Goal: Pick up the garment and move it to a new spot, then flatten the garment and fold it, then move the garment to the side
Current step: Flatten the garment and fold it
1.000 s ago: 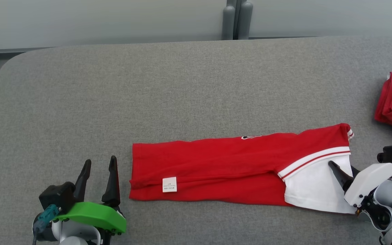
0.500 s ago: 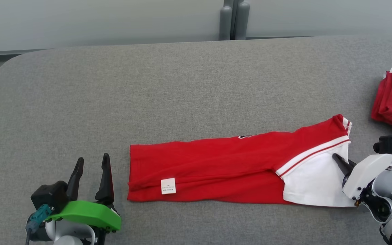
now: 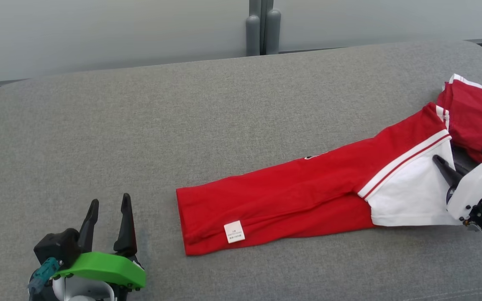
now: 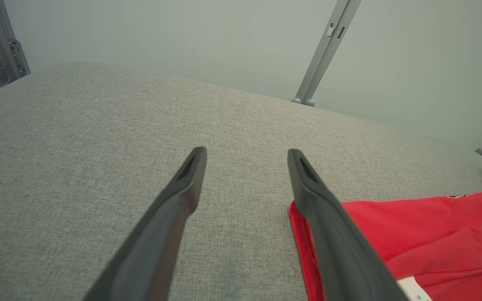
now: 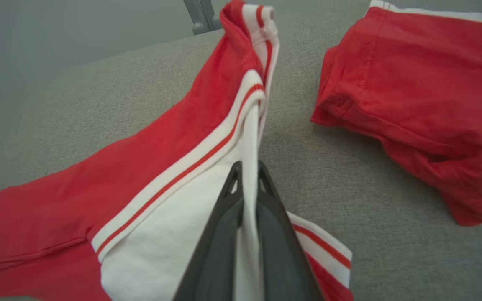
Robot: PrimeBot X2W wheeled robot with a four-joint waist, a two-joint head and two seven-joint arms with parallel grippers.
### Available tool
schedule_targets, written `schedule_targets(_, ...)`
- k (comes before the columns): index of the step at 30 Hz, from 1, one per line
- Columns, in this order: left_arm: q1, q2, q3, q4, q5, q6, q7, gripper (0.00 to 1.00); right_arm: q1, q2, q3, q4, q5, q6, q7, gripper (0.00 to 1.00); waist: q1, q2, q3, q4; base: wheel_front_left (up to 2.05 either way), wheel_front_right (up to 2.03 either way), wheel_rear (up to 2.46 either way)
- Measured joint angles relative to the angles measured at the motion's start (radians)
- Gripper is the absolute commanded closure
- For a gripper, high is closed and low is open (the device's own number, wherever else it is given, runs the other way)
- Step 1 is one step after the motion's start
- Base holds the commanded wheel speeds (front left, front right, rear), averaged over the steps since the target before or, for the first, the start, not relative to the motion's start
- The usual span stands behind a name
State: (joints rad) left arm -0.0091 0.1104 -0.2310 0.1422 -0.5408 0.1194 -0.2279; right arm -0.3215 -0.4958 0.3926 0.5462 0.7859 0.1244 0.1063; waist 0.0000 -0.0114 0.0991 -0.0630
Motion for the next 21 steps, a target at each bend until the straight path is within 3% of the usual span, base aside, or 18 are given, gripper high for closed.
schedule_targets(9, 0.008, -0.008, 0.004, -0.022, 0.000, 0.000, 0.000, 0.00, -0.004, -0.046, 0.021, -0.071, 0.006, 0.000, 0.019, 1.00, 0.0000, 0.0000, -0.016, -0.028, 0.00, 0.00, 0.00)
schedule_targets(21, 0.010, -0.031, -0.021, -0.015, 0.000, 0.000, 0.000, 0.00, -0.004, -0.028, 0.241, -0.286, 0.016, 0.000, 0.093, 1.00, 0.0000, 0.0000, -0.067, -0.022, 0.00, 0.00, 0.00)
